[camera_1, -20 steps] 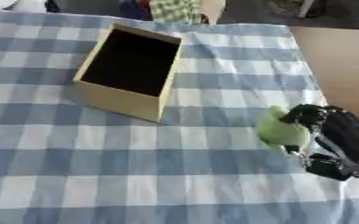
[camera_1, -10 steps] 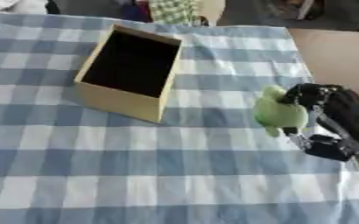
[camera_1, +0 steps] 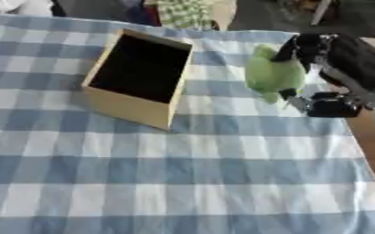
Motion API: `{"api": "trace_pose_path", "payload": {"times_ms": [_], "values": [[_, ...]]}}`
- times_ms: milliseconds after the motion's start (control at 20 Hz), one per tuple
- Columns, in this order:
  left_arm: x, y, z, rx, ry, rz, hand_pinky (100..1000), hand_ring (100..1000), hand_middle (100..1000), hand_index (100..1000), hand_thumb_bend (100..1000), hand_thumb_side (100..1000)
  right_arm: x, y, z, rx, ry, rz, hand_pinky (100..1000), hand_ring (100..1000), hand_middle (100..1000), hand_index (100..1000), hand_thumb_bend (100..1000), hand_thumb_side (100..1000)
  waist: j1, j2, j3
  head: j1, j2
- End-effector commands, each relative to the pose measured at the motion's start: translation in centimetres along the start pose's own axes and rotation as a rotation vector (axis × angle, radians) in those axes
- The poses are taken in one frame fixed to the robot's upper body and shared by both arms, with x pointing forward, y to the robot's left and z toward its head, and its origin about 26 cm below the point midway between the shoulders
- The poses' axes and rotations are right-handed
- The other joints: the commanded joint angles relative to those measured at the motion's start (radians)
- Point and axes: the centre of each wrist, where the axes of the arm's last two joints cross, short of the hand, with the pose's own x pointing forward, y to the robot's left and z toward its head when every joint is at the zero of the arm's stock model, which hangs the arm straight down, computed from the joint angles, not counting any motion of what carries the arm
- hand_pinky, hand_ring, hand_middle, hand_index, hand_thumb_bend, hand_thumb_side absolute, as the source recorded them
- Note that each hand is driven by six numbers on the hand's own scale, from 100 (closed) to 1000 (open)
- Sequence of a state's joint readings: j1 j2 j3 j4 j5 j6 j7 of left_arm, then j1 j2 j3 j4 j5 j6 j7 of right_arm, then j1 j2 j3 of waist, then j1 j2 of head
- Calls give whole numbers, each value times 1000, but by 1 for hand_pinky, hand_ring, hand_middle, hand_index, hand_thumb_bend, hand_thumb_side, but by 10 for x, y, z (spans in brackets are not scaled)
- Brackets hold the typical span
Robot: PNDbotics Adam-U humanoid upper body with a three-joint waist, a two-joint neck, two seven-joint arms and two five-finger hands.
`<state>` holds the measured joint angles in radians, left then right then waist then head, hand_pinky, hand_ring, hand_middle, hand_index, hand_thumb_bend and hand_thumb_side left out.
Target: Pick up objects on the table and place them in the box.
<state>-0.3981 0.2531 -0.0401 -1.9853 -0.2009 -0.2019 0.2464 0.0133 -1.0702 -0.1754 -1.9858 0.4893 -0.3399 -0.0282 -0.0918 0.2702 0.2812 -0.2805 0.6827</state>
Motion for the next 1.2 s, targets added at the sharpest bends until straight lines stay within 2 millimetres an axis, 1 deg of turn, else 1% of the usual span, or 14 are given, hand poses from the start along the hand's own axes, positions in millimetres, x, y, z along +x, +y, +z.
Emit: {"api": "trace_pose_path", "payload": {"times_ms": [50, 300, 450, 600, 900, 1200], "values": [[6, 0, -7, -7, -34, 11, 405, 749, 791, 615, 100, 726, 1, -23, -16, 13, -62, -3, 515, 406, 286, 535, 100, 100, 1, -21, 4, -10, -6], [7, -3, -8, -11, -37, 25, 406, 749, 791, 615, 100, 725, 6, -46, -40, 11, -132, -48, 505, 402, 283, 534, 100, 100, 2, -24, 20, -26, -9], [7, -5, -8, -16, -39, 35, 407, 749, 791, 615, 100, 726, 9, -56, -52, 16, -164, -75, 505, 403, 283, 533, 100, 100, 0, -26, 27, -38, -7], [8, -6, -8, -22, -41, 46, 407, 749, 790, 615, 100, 725, 4, -62, -62, 20, -165, -99, 509, 406, 282, 533, 100, 100, -3, -28, 36, -46, -6], [10, -10, -11, -27, -51, 65, 408, 749, 790, 615, 100, 726, -12, -59, -79, 37, -144, -144, 514, 410, 283, 535, 100, 100, -6, -28, 55, -62, -5], [12, -14, -14, -34, -64, 87, 409, 749, 790, 614, 100, 726, -24, -48, -91, 42, -114, -104, 523, 413, 286, 536, 100, 100, -12, -21, 76, -76, -11]]}}
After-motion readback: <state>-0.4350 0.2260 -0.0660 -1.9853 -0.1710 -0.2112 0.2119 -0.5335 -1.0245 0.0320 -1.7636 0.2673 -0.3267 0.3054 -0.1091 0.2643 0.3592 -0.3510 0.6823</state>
